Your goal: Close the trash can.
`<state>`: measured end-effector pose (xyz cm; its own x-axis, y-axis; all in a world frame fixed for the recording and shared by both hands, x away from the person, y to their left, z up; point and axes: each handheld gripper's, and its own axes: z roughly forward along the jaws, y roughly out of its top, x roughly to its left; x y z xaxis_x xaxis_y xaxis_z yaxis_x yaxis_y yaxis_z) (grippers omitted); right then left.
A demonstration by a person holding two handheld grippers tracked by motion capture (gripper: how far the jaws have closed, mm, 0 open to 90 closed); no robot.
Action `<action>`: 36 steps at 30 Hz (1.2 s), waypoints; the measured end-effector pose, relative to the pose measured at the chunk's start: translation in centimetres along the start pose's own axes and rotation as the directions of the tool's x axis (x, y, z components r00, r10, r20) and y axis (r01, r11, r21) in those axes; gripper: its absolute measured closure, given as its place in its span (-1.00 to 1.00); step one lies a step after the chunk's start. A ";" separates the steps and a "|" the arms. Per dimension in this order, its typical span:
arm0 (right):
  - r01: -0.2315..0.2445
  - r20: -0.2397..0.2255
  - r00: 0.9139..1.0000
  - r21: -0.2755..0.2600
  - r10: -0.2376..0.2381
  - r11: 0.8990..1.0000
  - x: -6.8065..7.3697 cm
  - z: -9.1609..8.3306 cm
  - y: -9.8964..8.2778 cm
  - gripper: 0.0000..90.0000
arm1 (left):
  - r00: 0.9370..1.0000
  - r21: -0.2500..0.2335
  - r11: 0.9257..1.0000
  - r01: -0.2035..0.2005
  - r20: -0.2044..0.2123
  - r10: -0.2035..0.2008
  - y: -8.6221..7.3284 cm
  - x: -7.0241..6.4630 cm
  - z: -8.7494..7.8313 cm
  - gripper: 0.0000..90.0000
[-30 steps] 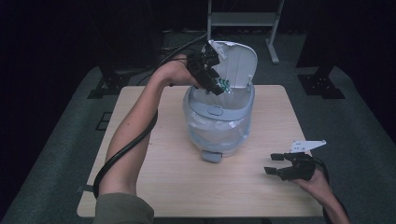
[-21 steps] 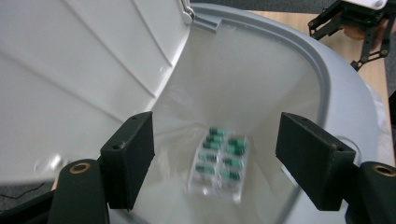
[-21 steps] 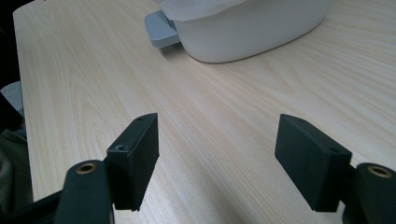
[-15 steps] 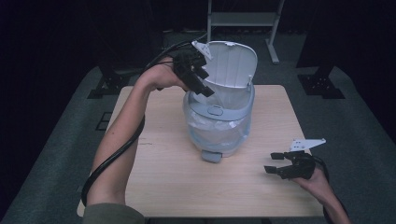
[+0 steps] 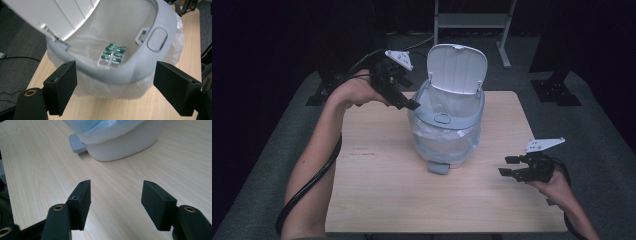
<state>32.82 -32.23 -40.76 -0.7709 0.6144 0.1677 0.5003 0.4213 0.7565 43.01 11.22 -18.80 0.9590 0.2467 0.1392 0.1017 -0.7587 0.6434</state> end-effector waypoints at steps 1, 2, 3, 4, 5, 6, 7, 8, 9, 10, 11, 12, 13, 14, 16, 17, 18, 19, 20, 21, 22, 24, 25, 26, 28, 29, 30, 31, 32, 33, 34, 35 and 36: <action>-0.003 0.002 1.000 0.001 0.003 1.000 -0.1 -0.2 0.3 -0.07 | 1.000 0.001 1.000 -0.002 -0.002 0.002 -0.3 -0.1 -0.3 -0.60; -0.004 0.007 1.000 -0.002 0.004 1.000 -0.2 -0.4 0.6 -0.03 | 1.000 0.001 1.000 0.002 -0.007 -0.002 -0.7 -0.3 -0.5 -0.63; -0.004 0.010 1.000 -0.006 0.004 1.000 -0.3 -0.6 0.9 -0.01 | 1.000 0.000 1.000 0.009 -0.011 -0.009 -1.0 -0.5 -0.6 -0.66; -0.005 0.016 1.000 -0.009 0.005 1.000 -0.4 -0.8 1.2 0.02 | 1.000 0.005 1.000 0.015 -0.011 -0.015 -1.5 -0.7 -0.7 -0.69; -0.005 0.020 1.000 -0.009 0.005 1.000 -0.5 -1.0 1.6 0.07 | 1.000 0.011 1.000 0.024 -0.010 -0.023 -1.8 -0.8 -0.8 -0.70; -0.003 0.022 1.000 -0.011 0.003 1.000 -0.6 -1.2 1.9 0.08 | 1.000 0.014 1.000 0.026 -0.015 -0.026 -2.1 -0.9 -0.8 -0.71; -0.002 0.024 1.000 -0.013 0.002 1.000 -0.7 -1.3 2.1 0.10 | 0.999 0.014 0.999 0.033 -0.025 -0.033 -2.5 -1.0 -0.9 -0.76; 0.000 0.030 1.000 -0.013 0.000 1.000 -0.8 -1.4 2.4 0.13 | 0.999 0.015 0.999 0.037 -0.029 -0.037 -2.9 -1.1 -0.9 -0.79; 0.001 0.029 1.000 -0.012 -0.001 1.000 -0.8 -1.5 2.8 0.16 | 0.999 0.011 0.999 0.044 -0.028 -0.043 -3.3 -1.2 -1.0 -0.79; 0.002 0.030 1.000 -0.010 -0.002 1.000 -0.9 -1.5 3.2 0.17 | 0.998 0.003 0.999 0.053 -0.027 -0.053 -3.8 -1.3 -1.1 -0.79; 0.003 0.031 1.000 -0.008 -0.003 1.000 -1.1 -1.6 3.6 0.18 | 0.998 0.004 0.998 0.055 -0.028 -0.055 -4.2 -1.3 -1.1 -0.81; 0.004 0.030 1.000 -0.007 -0.004 1.000 -1.2 -1.6 3.9 0.20 | 0.998 0.005 0.998 0.058 -0.035 -0.058 -4.7 -1.4 -1.1 -0.81; 0.007 0.032 0.999 -0.005 -0.006 1.000 -1.3 -1.6 4.3 0.24 | 0.997 0.005 0.998 0.066 -0.040 -0.066 -5.2 -1.4 -1.1 -0.81; 0.008 0.030 1.000 -0.004 -0.007 1.000 -1.5 -1.6 4.6 0.25 | 0.996 0.000 0.997 0.078 -0.040 -0.078 -5.7 -1.4 -1.1 -0.81; 0.014 0.030 0.999 0.004 -0.014 1.000 -1.7 -1.6 5.4 0.31 | 0.995 -0.010 0.996 0.093 -0.047 -0.093 -6.6 -1.5 -1.1 -0.81; 0.019 0.032 0.999 0.008 -0.019 1.000 -1.7 -1.5 5.7 0.33 | 0.994 -0.006 0.995 0.099 -0.052 -0.099 -7.1 -1.6 -1.1 -0.81; 0.023 0.035 0.999 0.013 -0.024 1.000 -1.8 -1.5 6.1 0.34 | 0.993 -0.006 0.994 0.105 -0.054 -0.105 -7.5 -1.7 -1.1 -0.81; 0.026 0.040 0.999 0.016 -0.026 1.000 -1.9 -1.5 6.4 0.37 | 0.992 -0.010 0.994 0.113 -0.058 -0.113 -7.9 -1.8 -1.1 -0.81; 0.028 0.041 0.999 0.018 -0.029 0.999 -2.0 -1.5 6.7 0.42 | 0.992 -0.014 0.993 0.114 -0.059 -0.114 -8.3 -1.9 -1.1 -0.81; 0.028 0.041 0.999 0.018 -0.029 0.999 -2.1 -1.5 7.0 0.46 | 0.991 -0.017 0.993 0.117 -0.060 -0.117 -8.7 -2.0 -1.1 -0.81; 0.026 0.042 0.999 0.019 -0.027 0.999 -2.3 -1.5 7.3 0.49 | 0.990 -0.024 0.992 0.127 -0.061 -0.128 -9.2 -2.1 -1.1 -0.83; 0.022 0.048 0.999 0.019 -0.023 1.000 -2.7 -1.6 7.9 0.58 | 0.989 -0.025 0.991 0.129 -0.066 -0.131 -9.8 -2.3 -1.1 -0.84; 0.019 0.046 0.999 0.018 -0.019 1.000 -2.8 -1.7 8.1 0.61 | 0.988 -0.034 0.990 0.136 -0.064 -0.137 -10.1 -2.4 -1.1 -0.84; 0.017 0.045 0.999 0.013 -0.017 1.000 -3.0 -1.7 8.3 0.64 | 0.988 -0.040 0.989 0.142 -0.063 -0.144 -10.5 -2.4 -1.1 -0.84; 0.013 0.047 0.999 0.016 -0.014 1.000 -3.3 -1.8 8.9 0.72 | 0.986 -0.047 0.987 0.151 -0.068 -0.154 -11.2 -2.7 -1.0 -0.84; 0.012 0.048 0.999 0.017 -0.013 1.000 -3.4 -1.8 9.2 0.75 | 0.985 -0.047 0.987 0.153 -0.069 -0.156 -11.5 -2.7 -0.9 -0.84; 0.016 0.049 0.999 0.017 -0.016 1.000 -3.6 -1.9 9.5 0.79 | 0.985 -0.051 0.987 0.155 -0.070 -0.159 -11.8 -2.8 -0.9 -0.84; 0.016 0.050 0.999 0.018 -0.017 1.000 -3.7 -1.9 9.8 0.81 | 0.984 -0.056 0.985 0.161 -0.072 -0.165 -12.2 -2.9 -0.8 -0.84; 0.017 0.052 0.998 0.018 -0.018 1.000 -3.9 -1.9 10.1 0.83 | 0.983 -0.054 0.985 0.165 -0.073 -0.169 -12.5 -3.1 -0.7 -0.84; 0.017 0.055 0.998 0.016 -0.018 1.000 -4.0 -2.0 10.5 0.85 | 0.982 -0.054 0.984 0.170 -0.073 -0.173 -12.8 -3.2 -0.6 -0.84; 0.020 0.055 0.998 0.015 -0.020 1.000 -4.1 -2.0 10.9 0.88 | 0.981 -0.054 0.984 0.173 -0.077 -0.176 -13.1 -3.2 -0.6 -0.84; 0.022 0.057 0.998 0.016 -0.023 1.000 -4.3 -2.1 11.3 0.90 | 0.980 -0.060 0.982 0.177 -0.078 -0.181 -13.3 -3.3 -0.5 -0.84; 0.026 0.056 0.998 0.015 -0.027 1.000 -4.4 -2.1 11.5 0.92 | 0.979 -0.065 0.981 0.181 -0.080 -0.186 -13.6 -3.5 -0.5 -0.84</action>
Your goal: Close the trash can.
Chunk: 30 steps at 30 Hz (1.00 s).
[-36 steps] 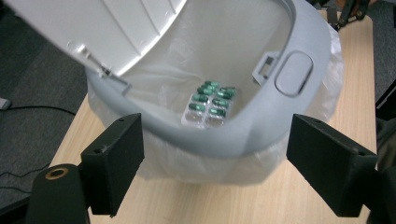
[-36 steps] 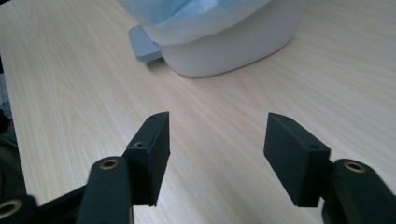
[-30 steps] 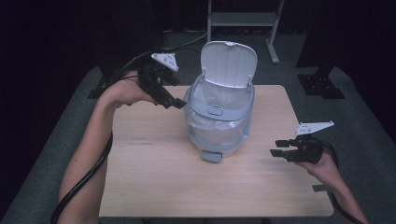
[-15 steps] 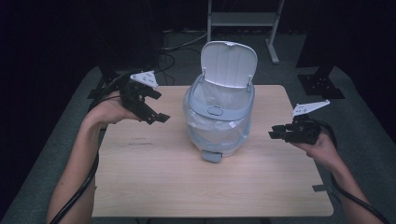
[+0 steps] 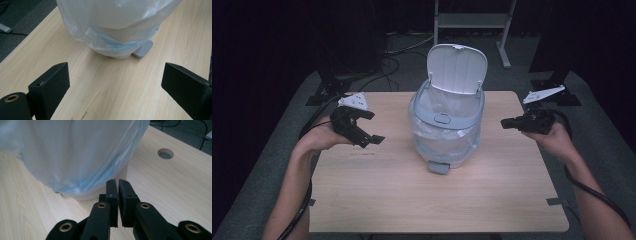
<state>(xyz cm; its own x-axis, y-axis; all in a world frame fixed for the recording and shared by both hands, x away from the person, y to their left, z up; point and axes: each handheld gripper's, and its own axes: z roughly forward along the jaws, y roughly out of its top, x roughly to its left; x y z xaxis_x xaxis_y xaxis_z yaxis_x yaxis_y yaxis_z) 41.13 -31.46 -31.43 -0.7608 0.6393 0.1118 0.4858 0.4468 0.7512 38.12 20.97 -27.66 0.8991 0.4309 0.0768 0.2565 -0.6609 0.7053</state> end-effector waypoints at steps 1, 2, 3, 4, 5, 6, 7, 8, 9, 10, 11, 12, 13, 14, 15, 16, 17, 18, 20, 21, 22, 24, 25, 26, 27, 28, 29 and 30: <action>0.000 -0.001 1.000 -0.001 0.000 1.000 -0.2 -0.1 0.5 0.92 | 1.000 -0.002 1.000 0.000 -0.003 0.000 -0.2 -0.1 0.0 -0.84; 0.001 0.002 1.000 -0.004 -0.001 1.000 -0.3 -0.2 0.9 0.96 | 1.000 -0.008 1.000 0.002 -0.003 -0.002 -0.4 -0.2 0.0 -0.84; 0.000 0.001 1.000 -0.007 0.000 1.000 -0.4 -0.3 1.1 0.96 | 1.000 -0.008 1.000 0.002 -0.002 -0.002 -0.7 -0.3 0.0 -0.84; 0.002 0.002 1.000 -0.012 -0.002 1.000 -0.6 -0.3 1.5 0.96 | 1.000 -0.008 1.000 0.001 -0.004 -0.001 -1.0 -0.5 0.0 -0.84; 0.000 0.006 1.000 -0.015 0.000 1.000 -0.7 -0.4 1.9 0.96 | 1.000 -0.010 1.000 0.005 -0.006 -0.005 -1.3 -0.6 0.0 -0.84; 0.000 0.009 1.000 -0.014 0.000 1.000 -0.9 -0.4 2.3 0.96 | 1.000 -0.008 1.000 0.008 -0.010 -0.008 -1.6 -0.8 0.1 -0.84; 0.002 0.010 1.000 -0.015 -0.002 1.000 -1.1 -0.5 2.7 0.98 | 1.000 -0.009 1.000 0.010 -0.013 -0.010 -1.9 -0.9 0.1 -0.84; 0.005 0.012 1.000 -0.017 -0.005 1.000 -1.2 -0.5 3.0 0.98 | 1.000 -0.009 1.000 0.016 -0.015 -0.017 -2.3 -1.0 0.2 -0.84; 0.004 0.012 1.000 -0.024 -0.004 1.000 -1.4 -0.6 3.5 0.98 | 1.000 -0.003 1.000 0.020 -0.014 -0.020 -2.6 -1.1 0.2 -0.84; 0.001 0.012 1.000 -0.024 0.000 1.000 -1.5 -0.6 3.8 0.98 | 1.000 0.001 1.000 0.021 -0.014 -0.021 -2.9 -1.3 0.3 -0.84; 0.003 0.015 1.000 -0.026 -0.002 1.000 -1.6 -0.7 4.2 0.98 | 1.000 0.004 1.000 0.021 -0.018 -0.021 -3.1 -1.3 0.4 -0.84; 0.005 0.015 1.000 -0.030 -0.005 1.000 -1.7 -0.7 4.5 0.99 | 0.999 0.003 1.000 0.029 -0.016 -0.029 -3.6 -1.5 0.4 -0.84; 0.007 0.016 1.000 -0.033 -0.006 0.999 -1.8 -0.7 5.0 0.99 | 0.999 0.000 0.999 0.033 -0.015 -0.033 -3.8 -1.5 0.5 -0.84; 0.006 0.016 1.000 -0.036 -0.005 0.999 -1.8 -0.8 5.3 0.99 | 0.999 -0.005 0.999 0.038 -0.014 -0.038 -4.2 -1.6 0.6 -0.84; 0.009 0.016 1.000 -0.038 -0.008 0.999 -1.9 -0.8 5.7 0.99 | 0.999 -0.005 0.999 0.043 -0.012 -0.043 -4.5 -1.7 0.6 -0.84; 0.008 0.013 1.000 -0.041 -0.007 0.999 -2.0 -0.8 6.1 0.99 | 0.999 -0.002 0.999 0.046 -0.016 -0.046 -4.8 -1.8 0.7 -0.84; 0.012 0.014 1.000 -0.042 -0.011 0.999 -2.0 -0.7 6.5 0.99 | 0.998 -0.003 0.999 0.053 -0.018 -0.053 -5.1 -1.8 0.8 -0.84; 0.015 0.015 1.000 -0.043 -0.014 0.999 -2.1 -0.7 7.0 0.99 | 0.998 -0.002 0.998 0.063 -0.011 -0.063 -5.5 -1.9 1.0 -0.84; 0.015 0.014 1.000 -0.047 -0.015 0.999 -2.3 -0.8 7.9 0.99 | 0.998 0.011 0.998 0.059 -0.007 -0.059 -5.9 -1.9 1.2 -0.84; 0.015 0.017 1.000 -0.048 -0.014 0.999 -2.4 -0.8 8.3 0.99 | 0.998 0.014 0.998 0.059 -0.008 -0.059 -6.1 -1.9 1.3 -0.84; 0.017 0.018 1.000 -0.053 -0.016 0.998 -2.6 -0.9 8.8 0.99 | 0.998 0.014 0.998 0.064 -0.007 -0.064 -6.2 -1.9 1.4 -0.84; 0.013 0.022 1.000 -0.065 -0.012 0.998 -2.9 -1.1 9.8 0.99 | 0.998 0.009 0.998 0.070 -0.005 -0.070 -6.4 -1.9 1.4 -0.84; 0.013 0.023 1.000 -0.073 -0.011 0.997 -3.0 -1.2 10.3 0.99 | 0.998 0.010 0.998 0.068 -0.008 -0.068 -6.5 -2.0 1.4 -0.84; 0.009 0.020 1.000 -0.086 -0.007 0.996 -3.1 -1.4 10.8 0.99 | 0.997 0.008 0.997 0.071 -0.012 -0.071 -6.6 -2.0 1.4 -0.84; 0.012 0.020 1.000 -0.101 -0.010 0.995 -3.2 -1.6 11.4 0.99 | 0.997 0.002 0.997 0.073 -0.011 -0.073 -6.6 -2.1 1.4 -0.84; 0.010 0.018 1.000 -0.108 -0.008 0.994 -3.3 -1.6 11.7 0.99 | 0.998 0.003 0.998 0.069 -0.012 -0.069 -6.7 -2.1 1.4 -0.84; 0.011 0.015 1.000 -0.114 -0.010 0.993 -3.3 -1.7 12.0 0.99 | 0.997 0.004 0.998 0.070 -0.013 -0.070 -6.7 -2.2 1.4 -0.84; 0.011 0.011 1.000 -0.119 -0.010 0.993 -3.3 -1.7 12.4 0.99 | 0.998 0.009 0.998 0.068 -0.017 -0.068 -6.7 -2.2 1.4 -0.84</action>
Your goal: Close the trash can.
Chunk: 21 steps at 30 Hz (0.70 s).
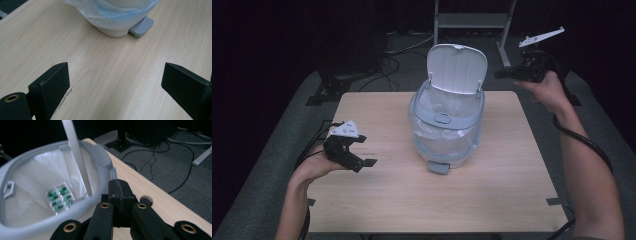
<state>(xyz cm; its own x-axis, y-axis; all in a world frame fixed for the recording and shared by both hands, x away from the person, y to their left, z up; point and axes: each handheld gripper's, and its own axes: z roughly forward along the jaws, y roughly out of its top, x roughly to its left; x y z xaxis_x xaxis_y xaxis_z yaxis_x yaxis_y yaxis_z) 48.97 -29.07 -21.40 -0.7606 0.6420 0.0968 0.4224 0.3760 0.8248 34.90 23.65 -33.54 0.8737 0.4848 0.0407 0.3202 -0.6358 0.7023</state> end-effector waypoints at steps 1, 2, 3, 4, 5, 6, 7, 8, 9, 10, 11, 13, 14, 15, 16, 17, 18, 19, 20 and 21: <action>0.001 -0.004 1.000 -0.004 -0.001 1.000 0.0 0.1 0.4 0.99 | 1.000 0.004 1.000 -0.002 -0.003 0.002 0.0 0.0 0.0 -0.84; 0.003 -0.008 1.000 -0.007 -0.003 1.000 0.0 0.2 0.7 0.99 | 1.000 0.008 1.000 -0.005 0.000 0.005 -0.1 -0.1 0.1 -0.84; 0.006 -0.012 1.000 -0.007 -0.006 1.000 0.1 0.4 1.0 0.99 | 1.000 0.009 1.000 -0.006 0.002 0.006 -0.2 -0.2 0.1 -0.84; 0.011 -0.014 1.000 -0.008 -0.011 1.000 0.1 0.5 1.4 0.99 | 1.000 0.007 1.000 -0.007 0.001 0.007 -0.3 -0.2 0.1 -0.84; 0.015 -0.017 1.000 -0.008 -0.015 1.000 0.2 0.7 1.7 0.99 | 1.000 0.006 1.000 -0.008 0.001 0.008 -0.4 -0.3 0.2 -0.84; 0.021 -0.017 1.000 -0.008 -0.021 1.000 0.3 0.9 2.0 0.99 | 1.000 -0.002 1.000 -0.007 0.002 0.007 -0.5 -0.4 0.2 -0.84; 0.024 -0.018 1.000 -0.007 -0.024 1.000 0.3 1.1 2.3 0.99 | 1.000 -0.002 1.000 -0.007 0.003 0.007 -0.7 -0.4 0.2 -0.84; 0.028 -0.019 0.999 -0.004 -0.028 1.000 0.4 1.2 2.5 0.99 | 1.000 0.000 1.000 -0.006 0.006 0.006 -0.8 -0.5 0.3 -0.84; 0.032 -0.019 0.999 0.001 -0.032 1.000 0.4 1.3 2.7 0.99 | 1.000 0.003 1.000 -0.003 0.007 0.003 -1.0 -0.5 0.4 -0.84; 0.036 -0.018 0.999 0.002 -0.036 0.999 0.4 1.5 2.9 0.99 | 1.000 0.010 1.000 0.004 0.004 -0.004 -1.3 -0.6 0.5 -0.84; 0.035 -0.025 0.999 -0.001 -0.035 0.999 0.4 1.6 3.2 0.99 | 1.000 0.015 1.000 0.003 0.003 -0.003 -1.4 -0.5 0.5 -0.84; 0.039 -0.031 0.999 -0.005 -0.039 0.999 0.4 1.8 3.5 0.99 | 1.000 0.018 1.000 0.010 0.006 -0.010 -1.7 -0.6 0.6 -0.84; 0.039 -0.033 0.999 -0.004 -0.039 0.999 0.4 1.9 3.6 0.99 | 1.000 0.020 1.000 0.013 0.005 -0.013 -1.8 -0.6 0.6 -0.84; 0.040 -0.034 0.999 -0.003 -0.040 0.999 0.5 2.0 3.8 0.99 | 1.000 0.018 1.000 0.015 0.004 -0.015 -1.9 -0.6 0.6 -0.84; 0.042 -0.037 0.998 -0.001 -0.042 0.999 0.5 2.1 3.9 0.99 | 1.000 0.014 1.000 0.018 0.006 -0.018 -2.0 -0.6 0.6 -0.84; 0.045 -0.040 0.998 -0.001 -0.045 0.999 0.5 2.1 4.0 0.99 | 1.000 0.016 1.000 0.019 0.006 -0.019 -2.1 -0.6 0.6 -0.84; 0.044 -0.044 0.998 -0.002 -0.044 0.999 0.5 2.1 4.1 0.99 | 1.000 0.017 1.000 0.021 0.006 -0.021 -2.2 -0.6 0.6 -0.84; 0.047 -0.049 0.998 -0.005 -0.047 0.999 0.6 2.1 4.2 0.99 | 1.000 0.019 1.000 0.022 0.006 -0.022 -2.2 -0.6 0.7 -0.84; 0.049 -0.054 0.997 -0.006 -0.049 0.999 0.6 2.1 4.3 0.99 | 1.000 0.019 0.999 0.027 0.007 -0.027 -2.3 -0.7 0.7 -0.84; 0.050 -0.056 0.997 -0.005 -0.051 0.999 0.6 2.1 4.4 0.99 | 1.000 0.025 0.999 0.025 0.009 -0.025 -2.4 -0.7 0.7 -0.84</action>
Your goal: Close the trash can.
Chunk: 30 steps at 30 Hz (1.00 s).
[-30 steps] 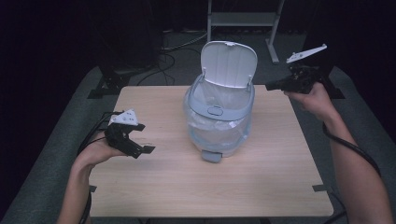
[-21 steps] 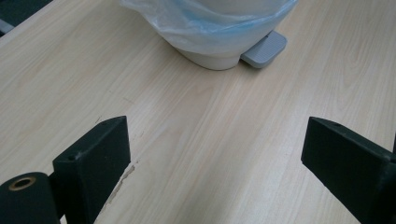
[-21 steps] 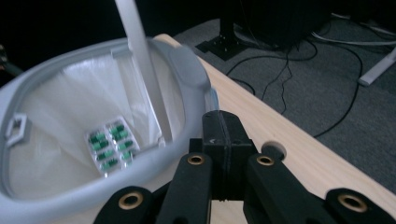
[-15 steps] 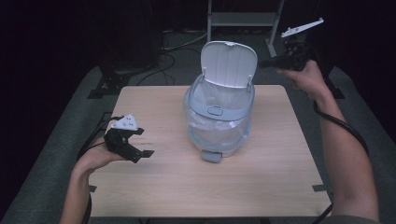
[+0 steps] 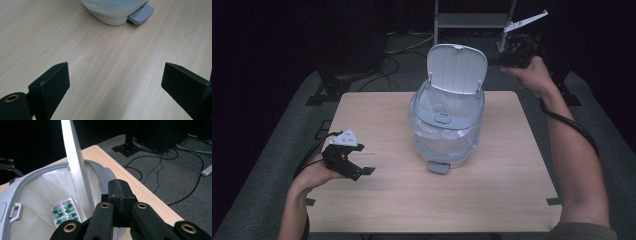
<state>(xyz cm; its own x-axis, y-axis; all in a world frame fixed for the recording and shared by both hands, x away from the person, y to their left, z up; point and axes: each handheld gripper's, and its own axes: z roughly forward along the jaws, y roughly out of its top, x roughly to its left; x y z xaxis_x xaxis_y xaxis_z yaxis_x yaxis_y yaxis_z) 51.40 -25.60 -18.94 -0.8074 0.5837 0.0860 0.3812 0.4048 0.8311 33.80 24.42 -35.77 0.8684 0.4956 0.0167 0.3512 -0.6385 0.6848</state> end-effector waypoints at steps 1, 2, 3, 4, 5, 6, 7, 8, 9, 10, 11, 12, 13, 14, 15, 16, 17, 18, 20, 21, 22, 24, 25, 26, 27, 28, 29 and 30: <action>0.004 -0.003 1.000 -0.001 -0.004 1.000 0.0 0.0 0.1 0.99 | 1.000 0.004 1.000 0.002 0.000 -0.002 -0.1 -0.1 0.0 -0.84; 0.004 -0.010 1.000 -0.002 -0.004 1.000 0.0 0.1 0.1 0.99 | 1.000 0.002 1.000 0.004 0.001 -0.004 -0.2 -0.1 0.0 -0.84; 0.007 -0.018 1.000 0.001 -0.007 1.000 0.1 0.2 0.1 0.99 | 1.000 -0.001 1.000 0.008 0.001 -0.007 -0.2 -0.1 0.0 -0.84; 0.012 -0.021 1.000 0.002 -0.012 1.000 0.2 0.3 0.2 0.99 | 1.000 -0.002 1.000 0.007 0.001 -0.007 -0.3 -0.1 -0.1 -0.84; 0.017 -0.026 1.000 0.005 -0.017 1.000 0.3 0.4 0.2 0.99 | 1.000 -0.005 1.000 0.011 0.000 -0.011 -0.4 -0.1 -0.1 -0.84; 0.020 -0.027 0.999 0.008 -0.020 1.000 0.4 0.4 0.2 0.99 | 1.000 -0.005 1.000 0.014 0.001 -0.014 -0.5 -0.1 -0.1 -0.84; 0.022 -0.026 0.999 0.010 -0.022 1.000 0.5 0.5 0.3 0.99 | 1.000 -0.003 1.000 0.015 0.000 -0.015 -0.5 -0.1 -0.1 -0.84; 0.023 -0.026 0.999 0.012 -0.022 1.000 0.6 0.5 0.3 0.99 | 1.000 -0.002 1.000 0.014 0.000 -0.014 -0.5 -0.1 -0.1 -0.84; 0.024 -0.027 0.999 0.011 -0.024 1.000 0.6 0.4 0.3 0.99 | 1.000 -0.005 1.000 0.015 0.001 -0.015 -0.6 -0.2 -0.1 -0.84; 0.025 -0.029 0.999 0.008 -0.025 1.000 0.7 0.4 0.2 0.99 | 1.000 -0.006 1.000 0.012 0.002 -0.012 -0.6 -0.2 -0.2 -0.84; 0.025 -0.033 0.999 0.006 -0.025 1.000 0.7 0.3 0.2 0.99 | 1.000 -0.009 1.000 0.013 0.007 -0.013 -0.6 -0.3 -0.2 -0.84; 0.026 -0.039 0.999 0.000 -0.025 1.000 0.9 0.2 0.2 0.99 | 1.000 -0.011 1.000 0.014 0.009 -0.014 -0.7 -0.3 -0.2 -0.84; 0.028 -0.042 0.999 -0.002 -0.028 1.000 1.0 0.2 0.1 0.99 | 1.000 -0.010 1.000 0.016 0.010 -0.016 -0.7 -0.3 -0.1 -0.84; 0.033 -0.049 0.998 -0.003 -0.033 0.999 1.2 0.2 0.1 0.99 | 1.000 -0.007 1.000 0.015 0.009 -0.014 -0.7 -0.3 -0.1 -0.84; 0.034 -0.053 0.998 -0.004 -0.035 0.999 1.3 0.1 0.0 0.99 | 1.000 -0.007 1.000 0.015 0.009 -0.015 -0.8 -0.2 -0.1 -0.84; 0.039 -0.058 0.998 -0.006 -0.039 0.999 1.5 0.1 0.0 0.99 | 1.000 -0.008 1.000 0.016 0.010 -0.016 -0.8 -0.2 -0.1 -0.84; 0.043 -0.064 0.997 -0.007 -0.044 0.999 1.7 0.1 -0.1 0.99 | 1.000 -0.011 1.000 0.015 0.011 -0.015 -0.8 -0.2 -0.1 -0.84; 0.048 -0.072 0.996 -0.005 -0.048 0.999 2.0 0.1 -0.1 0.99 | 1.000 -0.013 1.000 0.015 0.013 -0.015 -0.8 -0.2 -0.1 -0.84; 0.060 -0.083 0.995 -0.004 -0.060 0.998 2.6 0.2 -0.2 0.99 | 1.000 -0.013 1.000 0.013 0.019 -0.013 -0.8 -0.2 0.0 -0.84; 0.066 -0.089 0.994 -0.002 -0.066 0.998 2.8 0.2 -0.2 0.99 | 1.000 -0.015 1.000 0.017 0.021 -0.017 -0.8 -0.3 0.1 -0.84; 0.072 -0.094 0.993 0.001 -0.071 0.997 3.1 0.2 -0.2 0.99 | 1.000 -0.015 1.000 0.018 0.022 -0.018 -0.8 -0.3 0.2 -0.84; 0.087 -0.102 0.991 0.007 -0.086 0.996 3.7 0.2 -0.3 0.99 | 1.000 -0.017 1.000 0.013 0.025 -0.012 -0.7 -0.2 0.3 -0.84; 0.094 -0.105 0.990 0.012 -0.092 0.996 4.0 0.2 -0.4 0.99 | 1.000 -0.022 1.000 0.016 0.027 -0.016 -0.7 -0.2 0.4 -0.84; 0.102 -0.110 0.989 0.008 -0.101 0.995 4.4 0.2 -0.5 0.99 | 0.999 -0.024 1.000 0.019 0.031 -0.018 -0.7 -0.2 0.4 -0.84; 0.106 -0.116 0.988 0.006 -0.104 0.994 4.6 0.2 -0.6 0.99 | 0.999 -0.018 1.000 0.012 0.035 -0.011 -0.7 -0.3 0.5 -0.84; 0.112 -0.121 0.987 0.006 -0.110 0.994 4.8 0.2 -0.7 0.99 | 0.999 -0.011 1.000 0.008 0.036 -0.008 -0.8 -0.4 0.5 -0.84; 0.121 -0.123 0.985 0.009 -0.119 0.993 5.1 0.3 -0.8 0.99 | 0.999 -0.009 1.000 0.009 0.033 -0.009 -0.8 -0.4 0.5 -0.84; 0.127 -0.129 0.984 0.011 -0.124 0.992 5.4 0.4 -0.9 0.99 | 0.999 -0.009 1.000 0.008 0.032 -0.008 -0.9 -0.4 0.5 -0.84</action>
<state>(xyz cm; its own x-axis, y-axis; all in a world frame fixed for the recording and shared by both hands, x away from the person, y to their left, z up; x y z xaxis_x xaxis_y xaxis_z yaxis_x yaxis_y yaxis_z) 46.82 -22.52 -19.46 -0.8999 0.4329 0.0524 0.2807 0.4830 0.8294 33.33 24.46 -36.74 0.8763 0.4816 -0.0116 0.3551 -0.6295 0.6911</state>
